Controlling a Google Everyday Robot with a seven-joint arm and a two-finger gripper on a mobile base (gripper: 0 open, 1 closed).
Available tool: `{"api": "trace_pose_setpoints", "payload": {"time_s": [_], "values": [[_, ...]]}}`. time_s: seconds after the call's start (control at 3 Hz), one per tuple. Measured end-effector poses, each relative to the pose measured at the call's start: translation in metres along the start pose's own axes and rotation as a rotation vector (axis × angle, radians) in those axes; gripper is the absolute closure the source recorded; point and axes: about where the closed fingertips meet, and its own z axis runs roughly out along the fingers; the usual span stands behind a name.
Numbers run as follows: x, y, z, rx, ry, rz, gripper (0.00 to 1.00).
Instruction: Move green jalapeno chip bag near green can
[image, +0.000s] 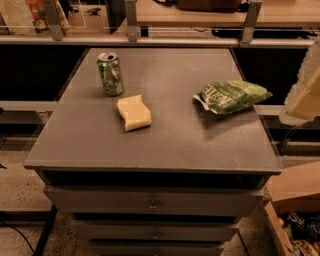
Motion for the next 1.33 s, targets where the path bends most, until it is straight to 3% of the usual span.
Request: {"api": "trace_pose_setpoints", "payload": {"time_s": [0.33, 0.67, 1.0, 1.33], "values": [[0.0, 0.0, 0.0, 0.0, 0.0, 0.0, 0.0], [-0.004, -0.014, 0.018, 0.032, 0.024, -0.046, 0.0], [-0.003, -0.035, 0.06, 0.07, 0.074, -0.13, 0.0], [0.012, -0.057, 0.104, 0.076, 0.106, -0.158, 0.0]]}}
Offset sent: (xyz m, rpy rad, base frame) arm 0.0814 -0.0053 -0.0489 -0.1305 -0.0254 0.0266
